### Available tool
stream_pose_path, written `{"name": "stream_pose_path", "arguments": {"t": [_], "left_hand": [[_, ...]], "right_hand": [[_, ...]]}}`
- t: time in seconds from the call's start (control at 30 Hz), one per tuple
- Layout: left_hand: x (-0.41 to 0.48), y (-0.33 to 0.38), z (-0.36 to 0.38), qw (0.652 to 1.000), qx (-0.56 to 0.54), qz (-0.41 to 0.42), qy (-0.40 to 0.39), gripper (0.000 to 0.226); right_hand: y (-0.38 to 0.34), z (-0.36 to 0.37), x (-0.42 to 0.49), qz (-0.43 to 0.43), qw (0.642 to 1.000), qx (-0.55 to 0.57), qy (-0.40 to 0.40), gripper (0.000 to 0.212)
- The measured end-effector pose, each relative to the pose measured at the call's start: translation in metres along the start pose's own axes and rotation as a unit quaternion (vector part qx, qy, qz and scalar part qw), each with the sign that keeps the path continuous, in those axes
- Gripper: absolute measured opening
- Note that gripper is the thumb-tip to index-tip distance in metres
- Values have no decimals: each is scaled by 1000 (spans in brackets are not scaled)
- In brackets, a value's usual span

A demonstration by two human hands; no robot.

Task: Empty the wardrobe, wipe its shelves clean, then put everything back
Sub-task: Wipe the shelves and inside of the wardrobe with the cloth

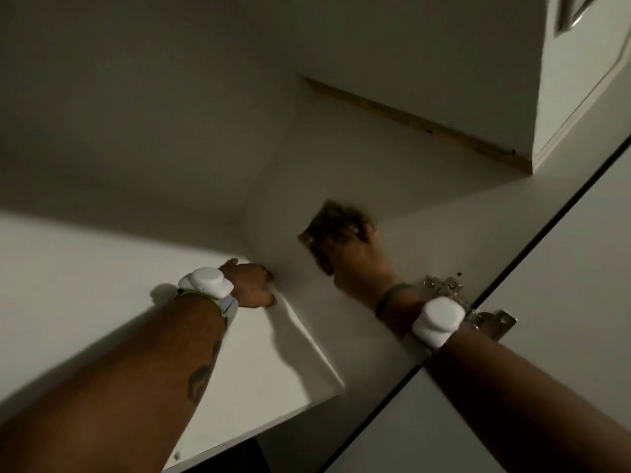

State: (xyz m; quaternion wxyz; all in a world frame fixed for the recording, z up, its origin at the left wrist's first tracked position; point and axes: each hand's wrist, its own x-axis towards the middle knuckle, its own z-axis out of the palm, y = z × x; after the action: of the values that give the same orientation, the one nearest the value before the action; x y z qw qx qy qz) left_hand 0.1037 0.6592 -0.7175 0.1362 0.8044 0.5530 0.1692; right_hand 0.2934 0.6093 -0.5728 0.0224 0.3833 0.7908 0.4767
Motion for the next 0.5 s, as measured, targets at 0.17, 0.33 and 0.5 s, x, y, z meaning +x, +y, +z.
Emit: {"name": "stream_pose_path", "arguments": {"t": [0.17, 0.33, 0.5], "left_hand": [[0, -2, 4, 1000, -11, -26, 1, 77], [-2, 1, 3, 1000, -13, -9, 0, 74], [-3, 7, 6, 1000, 4, 23, -16, 74]], "right_hand": [[105, -73, 34, 202, 972, 33, 114, 62], [3, -18, -12, 100, 994, -9, 43, 53], [-101, 40, -97, -37, 994, 6, -99, 43]]}}
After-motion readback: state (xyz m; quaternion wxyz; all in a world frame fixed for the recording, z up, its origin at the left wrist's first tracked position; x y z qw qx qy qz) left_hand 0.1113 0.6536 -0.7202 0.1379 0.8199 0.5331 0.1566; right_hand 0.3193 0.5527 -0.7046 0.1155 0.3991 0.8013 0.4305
